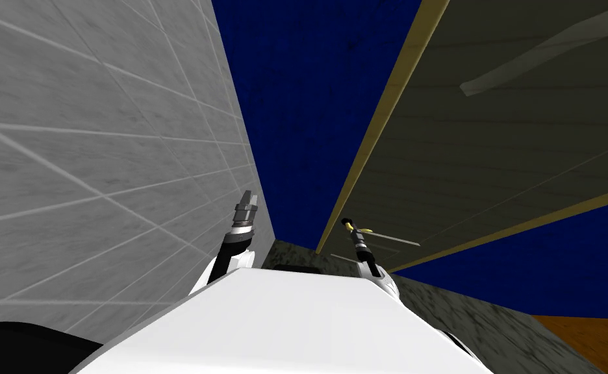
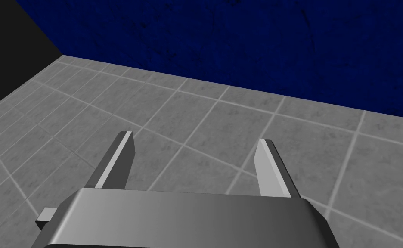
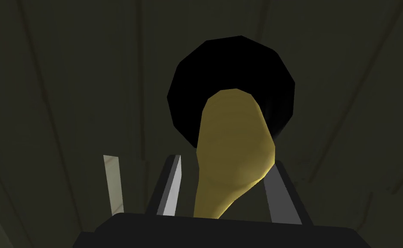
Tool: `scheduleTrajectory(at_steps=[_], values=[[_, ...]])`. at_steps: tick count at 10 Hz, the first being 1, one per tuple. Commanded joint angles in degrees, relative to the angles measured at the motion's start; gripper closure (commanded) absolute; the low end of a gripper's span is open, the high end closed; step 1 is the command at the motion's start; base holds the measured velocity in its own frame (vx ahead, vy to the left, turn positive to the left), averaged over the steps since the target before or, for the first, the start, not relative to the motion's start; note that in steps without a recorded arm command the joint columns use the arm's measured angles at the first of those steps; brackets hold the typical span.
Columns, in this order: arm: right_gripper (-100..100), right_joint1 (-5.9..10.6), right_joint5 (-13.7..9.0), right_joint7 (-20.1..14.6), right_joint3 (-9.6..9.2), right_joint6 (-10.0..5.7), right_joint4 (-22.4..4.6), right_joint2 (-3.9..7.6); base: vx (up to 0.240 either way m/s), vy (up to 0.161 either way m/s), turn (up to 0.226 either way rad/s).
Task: Pull the door open
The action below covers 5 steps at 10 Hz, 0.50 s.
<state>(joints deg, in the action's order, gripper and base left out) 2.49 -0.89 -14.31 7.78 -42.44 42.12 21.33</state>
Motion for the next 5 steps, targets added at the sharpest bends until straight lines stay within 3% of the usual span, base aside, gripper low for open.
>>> scheduleTrajectory(at_steps=[1, 5], values=[[100, -0.02, 0.0, 0.1, -0.02, 0.08, 0.0, -0.03, -0.029, 0.000, -0.016], [100, -0.02, 0.0, 0.1, -0.02, 0.08, 0.0, -0.03, -0.007, -0.001, 0.004]])
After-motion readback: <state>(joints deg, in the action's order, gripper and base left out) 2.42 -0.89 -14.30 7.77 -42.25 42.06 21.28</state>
